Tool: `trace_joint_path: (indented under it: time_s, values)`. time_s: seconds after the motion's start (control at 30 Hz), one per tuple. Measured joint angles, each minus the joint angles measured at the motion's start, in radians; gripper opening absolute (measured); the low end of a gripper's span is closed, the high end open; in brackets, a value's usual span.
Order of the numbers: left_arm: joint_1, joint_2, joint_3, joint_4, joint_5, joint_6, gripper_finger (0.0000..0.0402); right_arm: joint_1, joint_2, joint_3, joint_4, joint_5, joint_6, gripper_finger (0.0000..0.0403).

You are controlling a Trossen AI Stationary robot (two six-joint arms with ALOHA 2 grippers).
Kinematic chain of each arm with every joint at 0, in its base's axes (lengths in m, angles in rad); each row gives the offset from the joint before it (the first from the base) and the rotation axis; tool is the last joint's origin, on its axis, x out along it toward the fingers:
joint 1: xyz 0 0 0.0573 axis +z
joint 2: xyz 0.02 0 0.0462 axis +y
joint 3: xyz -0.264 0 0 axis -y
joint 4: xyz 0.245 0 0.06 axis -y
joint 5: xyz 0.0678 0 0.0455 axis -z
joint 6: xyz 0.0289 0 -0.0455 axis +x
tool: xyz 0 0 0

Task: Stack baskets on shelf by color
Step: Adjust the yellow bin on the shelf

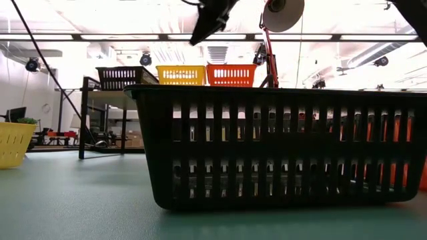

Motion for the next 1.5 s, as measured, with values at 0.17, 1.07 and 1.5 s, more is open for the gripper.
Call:
trace_joint_path:
  time_s: [0.17,1.07,1.5]
  values:
    - [0.000,-0.033,-0.021,-0.001,-0.006,-0.002,0.0077,-0.007,0.057,-0.001,0.062,-0.002,-0.041,0.0010]
    - [0.000,-0.078,-0.049,0.000,-0.016,-0.004,0.0077,-0.074,0.170,0.105,0.160,0.000,-0.100,0.0008]
    - [0.000,-0.078,-0.049,0.000,-0.016,-0.003,0.0077,-0.084,0.188,0.103,0.116,-0.157,-0.144,0.0008]
